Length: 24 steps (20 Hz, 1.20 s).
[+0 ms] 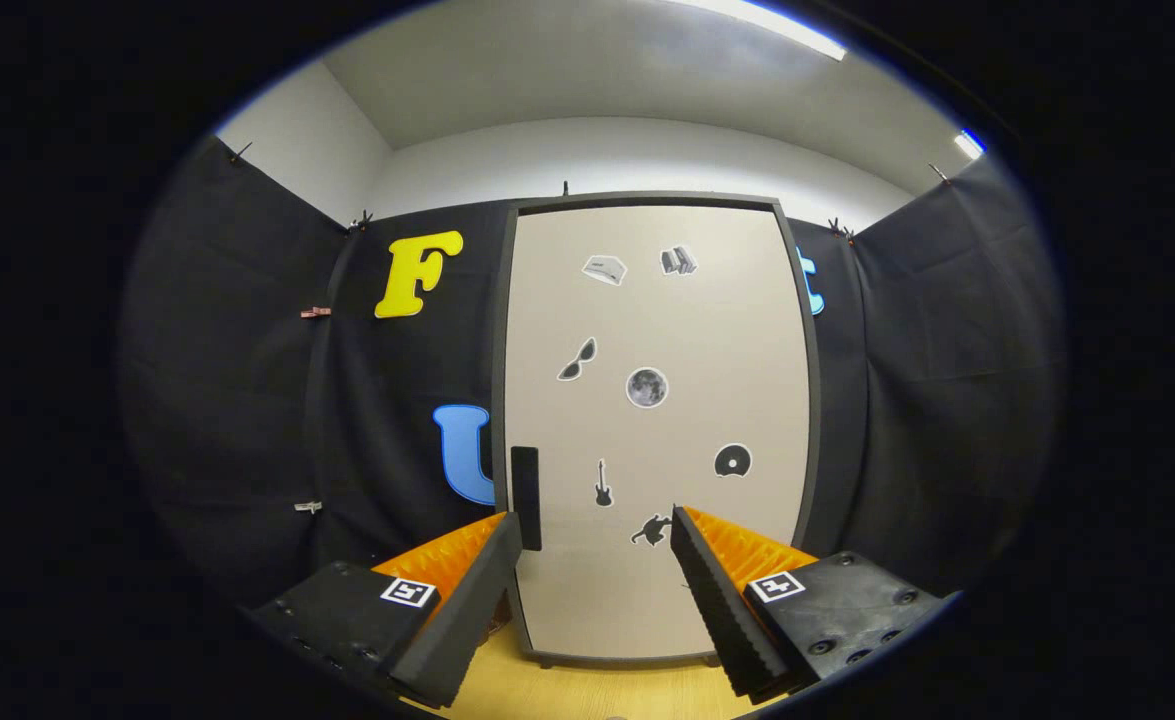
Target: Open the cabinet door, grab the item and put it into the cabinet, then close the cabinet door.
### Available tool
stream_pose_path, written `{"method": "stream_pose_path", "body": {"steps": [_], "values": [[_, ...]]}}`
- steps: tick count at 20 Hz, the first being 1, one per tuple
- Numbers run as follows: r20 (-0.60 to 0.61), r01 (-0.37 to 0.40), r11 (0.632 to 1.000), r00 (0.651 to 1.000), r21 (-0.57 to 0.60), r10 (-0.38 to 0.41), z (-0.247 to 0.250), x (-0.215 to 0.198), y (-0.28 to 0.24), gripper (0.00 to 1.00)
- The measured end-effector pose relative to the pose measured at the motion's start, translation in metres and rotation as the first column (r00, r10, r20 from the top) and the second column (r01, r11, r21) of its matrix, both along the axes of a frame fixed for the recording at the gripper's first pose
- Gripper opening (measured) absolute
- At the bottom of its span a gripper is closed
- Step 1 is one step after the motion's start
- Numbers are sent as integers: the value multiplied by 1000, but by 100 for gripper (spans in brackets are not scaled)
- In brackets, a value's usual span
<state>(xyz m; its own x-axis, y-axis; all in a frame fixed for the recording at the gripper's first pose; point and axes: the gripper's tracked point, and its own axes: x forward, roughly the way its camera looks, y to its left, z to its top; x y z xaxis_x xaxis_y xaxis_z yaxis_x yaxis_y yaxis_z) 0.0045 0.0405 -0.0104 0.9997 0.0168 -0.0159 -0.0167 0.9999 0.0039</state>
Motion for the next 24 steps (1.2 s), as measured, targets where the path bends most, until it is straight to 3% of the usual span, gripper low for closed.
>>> {"method": "stream_pose_path", "body": {"steps": [12,24], "values": [[-23,-63,998,998,-21,62,-45,82,69,97],[-52,-11,1000,999,-7,10,-94,171,67,94]]}}
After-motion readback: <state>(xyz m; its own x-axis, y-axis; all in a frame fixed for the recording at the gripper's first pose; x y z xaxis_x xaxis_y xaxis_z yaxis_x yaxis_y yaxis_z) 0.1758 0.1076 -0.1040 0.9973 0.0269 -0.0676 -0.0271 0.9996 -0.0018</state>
